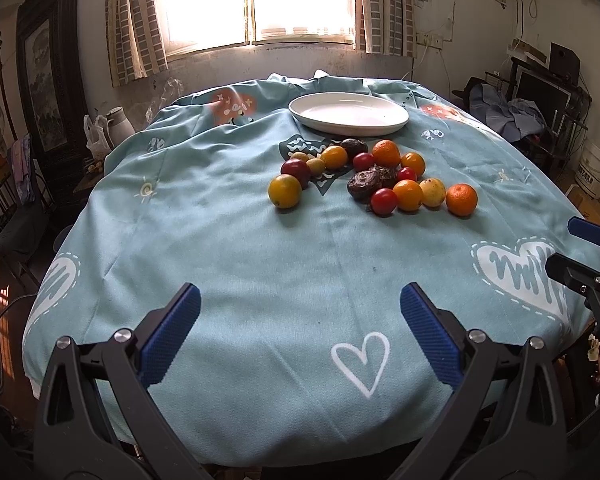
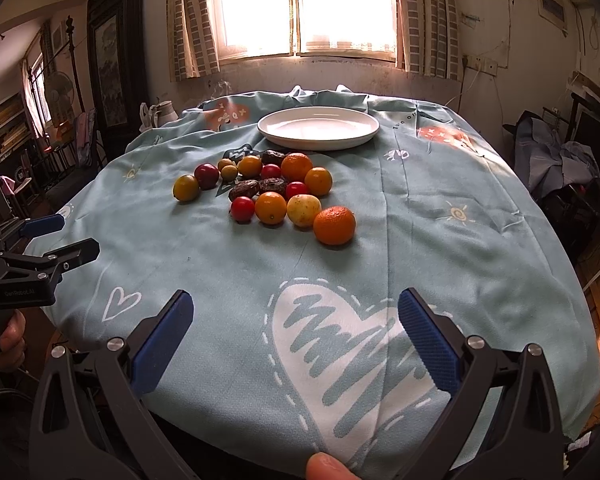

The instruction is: Organize fruits

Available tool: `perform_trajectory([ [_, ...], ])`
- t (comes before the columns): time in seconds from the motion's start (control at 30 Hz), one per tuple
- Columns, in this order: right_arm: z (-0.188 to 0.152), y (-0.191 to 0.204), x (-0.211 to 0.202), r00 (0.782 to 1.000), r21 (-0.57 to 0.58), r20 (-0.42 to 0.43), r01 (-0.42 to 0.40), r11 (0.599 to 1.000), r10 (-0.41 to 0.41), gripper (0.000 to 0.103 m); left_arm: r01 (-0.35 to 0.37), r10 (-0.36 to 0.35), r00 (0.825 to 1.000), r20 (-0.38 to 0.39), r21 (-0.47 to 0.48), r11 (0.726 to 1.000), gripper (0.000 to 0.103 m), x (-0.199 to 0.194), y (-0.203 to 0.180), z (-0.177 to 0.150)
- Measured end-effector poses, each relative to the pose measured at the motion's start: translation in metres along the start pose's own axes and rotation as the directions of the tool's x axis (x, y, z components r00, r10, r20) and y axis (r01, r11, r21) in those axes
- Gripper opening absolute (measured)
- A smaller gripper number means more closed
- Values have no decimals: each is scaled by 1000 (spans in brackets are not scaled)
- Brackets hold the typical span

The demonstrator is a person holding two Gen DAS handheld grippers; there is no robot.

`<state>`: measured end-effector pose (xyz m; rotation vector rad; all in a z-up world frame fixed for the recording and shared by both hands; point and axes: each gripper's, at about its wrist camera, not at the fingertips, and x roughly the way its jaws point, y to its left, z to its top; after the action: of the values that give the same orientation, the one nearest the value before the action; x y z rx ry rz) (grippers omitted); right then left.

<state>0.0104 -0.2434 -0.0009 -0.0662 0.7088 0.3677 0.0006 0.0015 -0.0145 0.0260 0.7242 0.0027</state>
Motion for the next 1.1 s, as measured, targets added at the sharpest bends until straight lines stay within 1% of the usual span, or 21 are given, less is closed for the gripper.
perform_trajectory([
  [0.27,-2,0,6,1000,7,-18,1,1000,-1,102,0,0,1000,-22,0,1000,101,8,2,3],
  [0.53,11,-6,22,999,-3,-38,5,1000,-6,102,6,-6,999,-33,11,1000,101,19,3,10],
  [0.7,23,-14,42,998,-6,-55,1,1000,-1,102,9,-8,999,-42,15,1000,101,36,7,17],
  [0.87,41,-29,76,996,6,-90,14,1000,-14,101,29,-28,998,-55,11,1000,101,55,14,24],
  [0.93,47,-32,91,993,-10,-115,2,1000,-3,91,39,-39,998,-58,14,999,101,61,16,25],
  [0.97,49,-33,98,991,-19,-133,-6,1000,3,82,47,-46,997,-58,16,999,101,63,16,25],
  [1.0,51,-34,105,989,-26,-148,-13,1000,9,80,54,-53,997,-55,17,998,101,64,17,25],
  [1.1,54,-39,123,982,-45,-187,-3,999,-5,80,69,-68,996,-55,26,997,101,69,20,26],
])
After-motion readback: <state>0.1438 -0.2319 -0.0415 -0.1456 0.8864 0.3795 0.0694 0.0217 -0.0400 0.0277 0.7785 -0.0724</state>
